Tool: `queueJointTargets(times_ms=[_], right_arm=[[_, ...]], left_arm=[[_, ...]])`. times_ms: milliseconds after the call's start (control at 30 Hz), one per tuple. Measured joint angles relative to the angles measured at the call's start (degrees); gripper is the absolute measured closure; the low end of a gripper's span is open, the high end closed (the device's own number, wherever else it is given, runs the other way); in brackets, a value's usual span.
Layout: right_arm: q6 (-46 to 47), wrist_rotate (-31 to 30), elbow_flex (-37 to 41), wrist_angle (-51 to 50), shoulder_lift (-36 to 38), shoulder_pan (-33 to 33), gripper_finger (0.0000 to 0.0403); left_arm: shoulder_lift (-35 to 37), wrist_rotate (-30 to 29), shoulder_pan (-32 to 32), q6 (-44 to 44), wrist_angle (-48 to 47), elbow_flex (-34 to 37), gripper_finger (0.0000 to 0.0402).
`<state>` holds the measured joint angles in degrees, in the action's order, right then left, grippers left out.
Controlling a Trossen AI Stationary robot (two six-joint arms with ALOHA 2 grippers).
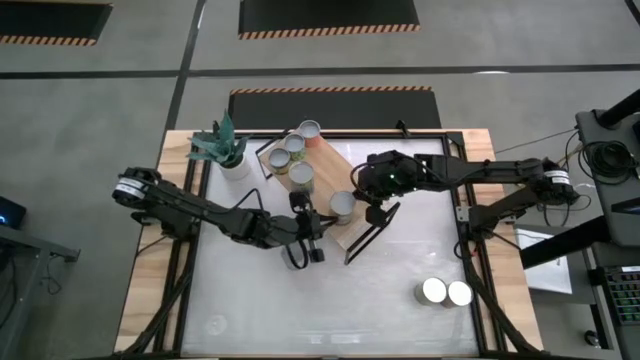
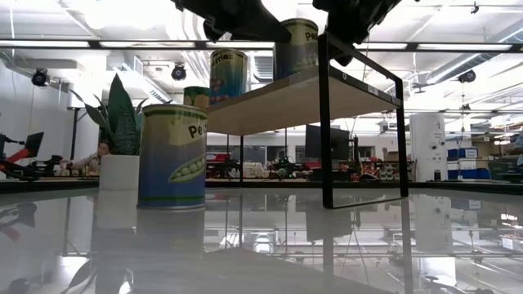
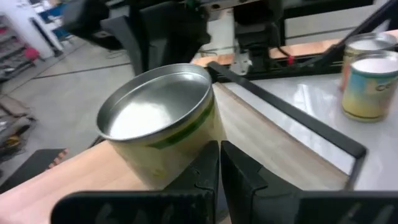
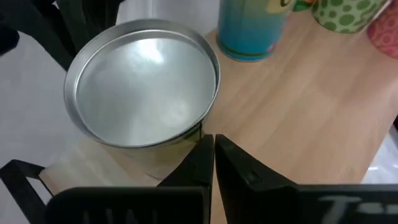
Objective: Pick and place cans onto a shelf
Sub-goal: Put the canned peas on the shelf
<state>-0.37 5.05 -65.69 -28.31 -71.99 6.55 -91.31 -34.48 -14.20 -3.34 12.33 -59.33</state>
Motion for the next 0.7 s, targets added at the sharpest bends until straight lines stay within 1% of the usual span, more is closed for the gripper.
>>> queueJointTargets(times_ms=[67,200,600,700], right_arm=[[0.7,0.5,-0.2,-0.5,0.0,0.0,0.0394],[0.8,0.7,-0.2,-0.7,0.0,-0.3,0.0394],[2.4,0.8,-0.3,-2.7,0.0,-3.8,0.0394],[3.3,1.8,-0.3,-2.7,-0.1,-5.0,0.0394]], left_arm=[[0.0,-1.0,0.0,0.0,-0.1,0.0,0.0402],[0.1,-1.1,0.0,0.1,-0.9,0.0,0.0402],[1.1,-2.7,0.0,3.7,-6.7,0.0,0.0402],[2.1,-3.7,0.1,5.1,-9.4,0.0,0.0402]])
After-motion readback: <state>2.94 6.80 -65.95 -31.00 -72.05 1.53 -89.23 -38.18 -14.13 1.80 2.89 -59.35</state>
